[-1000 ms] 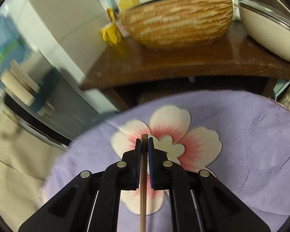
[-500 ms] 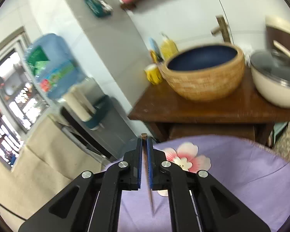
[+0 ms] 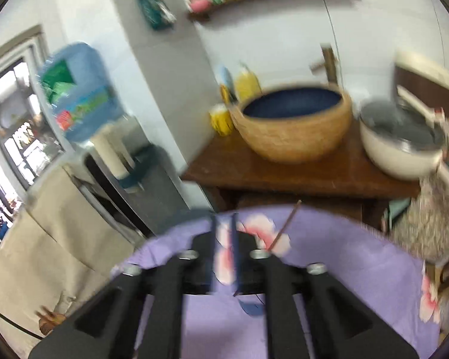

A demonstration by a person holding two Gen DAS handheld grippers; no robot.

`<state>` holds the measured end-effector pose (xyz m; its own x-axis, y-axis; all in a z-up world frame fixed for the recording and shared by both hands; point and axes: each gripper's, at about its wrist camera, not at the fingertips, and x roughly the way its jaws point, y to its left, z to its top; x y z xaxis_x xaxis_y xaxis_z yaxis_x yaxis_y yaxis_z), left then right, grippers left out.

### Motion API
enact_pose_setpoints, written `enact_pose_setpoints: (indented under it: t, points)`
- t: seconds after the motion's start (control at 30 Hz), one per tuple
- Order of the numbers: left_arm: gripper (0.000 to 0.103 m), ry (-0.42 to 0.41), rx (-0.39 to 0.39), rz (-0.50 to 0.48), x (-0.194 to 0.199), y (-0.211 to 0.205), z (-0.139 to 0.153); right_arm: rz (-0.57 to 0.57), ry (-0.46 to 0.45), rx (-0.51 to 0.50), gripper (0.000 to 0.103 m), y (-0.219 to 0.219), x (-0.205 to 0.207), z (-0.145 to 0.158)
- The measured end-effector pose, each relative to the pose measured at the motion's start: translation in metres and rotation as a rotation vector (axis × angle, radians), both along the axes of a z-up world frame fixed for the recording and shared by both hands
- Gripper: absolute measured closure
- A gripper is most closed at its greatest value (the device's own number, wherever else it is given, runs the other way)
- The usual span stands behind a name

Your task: Organize utensils

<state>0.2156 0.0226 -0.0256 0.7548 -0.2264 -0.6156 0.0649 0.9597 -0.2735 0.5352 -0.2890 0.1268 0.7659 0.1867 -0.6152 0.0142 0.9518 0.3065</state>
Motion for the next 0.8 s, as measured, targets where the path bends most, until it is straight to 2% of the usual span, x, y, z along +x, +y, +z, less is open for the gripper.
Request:
enact_pose_setpoints:
  t: [0.03, 0.17, 0.27, 0.47, 0.63, 0.8]
  points:
    - [0.025, 0.003, -0.003, 0.002, 0.001, 0.001, -0.001, -0.021, 0.019, -0.012, 0.073, -0.003, 0.003, -0.013]
    - [0.025, 0.027, -0.002, 0.006, 0.008, 0.000, -0.008, -0.095, 0.131, -0.103, 0.073, -0.005, 0.025, -0.068]
    - [0.025, 0.032, 0.008, 0.009, 0.012, 0.000, -0.010, -0.140, 0.169, -0.163, 0.073, -0.003, 0.039, -0.098]
    - [0.025, 0.037, 0.024, 0.032, 0.026, 0.003, -0.019, -0.237, 0.269, -0.095, 0.073, -0.005, 0.083, -0.155]
    - [0.025, 0.055, 0.054, 0.023, 0.039, 0.001, -0.030, -0.278, 0.303, -0.127, 0.073, 0.005, 0.113, -0.179]
    - [0.025, 0.077, 0.050, 0.013, 0.052, 0.000, -0.041, -0.317, 0.286, -0.243, 0.071, 0.017, 0.134, -0.187]
